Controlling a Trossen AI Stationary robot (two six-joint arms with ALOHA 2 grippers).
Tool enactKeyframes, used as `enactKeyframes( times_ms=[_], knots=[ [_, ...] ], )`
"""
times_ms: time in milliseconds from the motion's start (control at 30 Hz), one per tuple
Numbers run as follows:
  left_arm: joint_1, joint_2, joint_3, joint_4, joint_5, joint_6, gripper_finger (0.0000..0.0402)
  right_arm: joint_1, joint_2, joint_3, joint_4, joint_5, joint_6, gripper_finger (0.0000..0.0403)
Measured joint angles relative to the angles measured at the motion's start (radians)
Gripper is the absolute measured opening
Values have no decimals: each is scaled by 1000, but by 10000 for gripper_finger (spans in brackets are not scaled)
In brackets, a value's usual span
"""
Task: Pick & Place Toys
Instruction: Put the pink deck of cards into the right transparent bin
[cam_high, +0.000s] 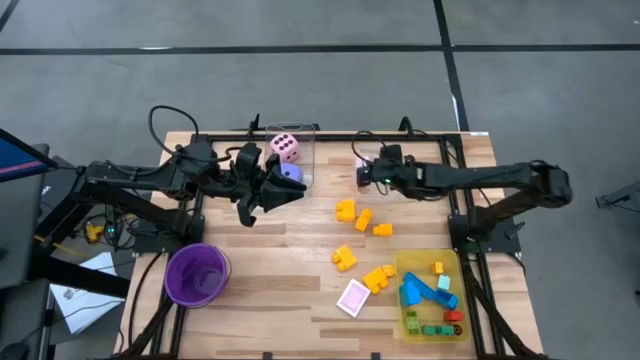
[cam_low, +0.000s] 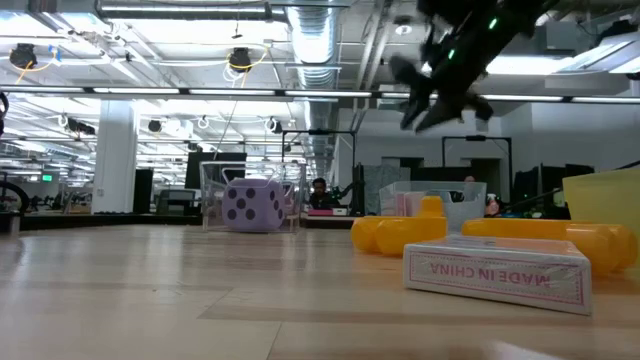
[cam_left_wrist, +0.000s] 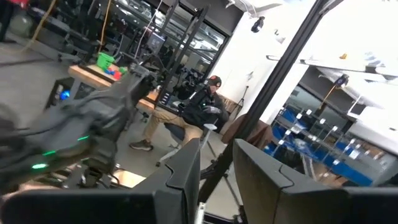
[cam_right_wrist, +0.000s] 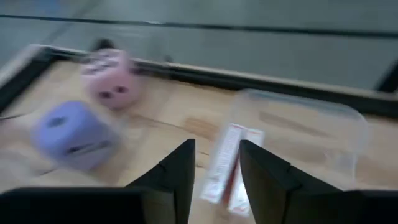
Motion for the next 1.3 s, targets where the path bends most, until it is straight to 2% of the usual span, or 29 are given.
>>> enactKeyframes(
  times_ms=[200,467,567,867,1100,1300],
  knots=[
    [0,0,0,0,-19,37,92,134,-217,0,-1,-57,-144,108],
    [0,0,0,6,-25,96,92,309,-455,2,7,-181,-204,108],
    [0,0,0,24,-25,98,92,372,-505,2,9,-184,-208,108],
    [-1,0,0,113,-25,99,92,455,-551,2,22,-184,-208,108],
    [-21,0,0,172,-16,94,93,496,-542,1,171,-184,-265,108],
    [-59,0,0,181,-25,201,127,543,-554,1,263,-184,-303,108]
  ],
)
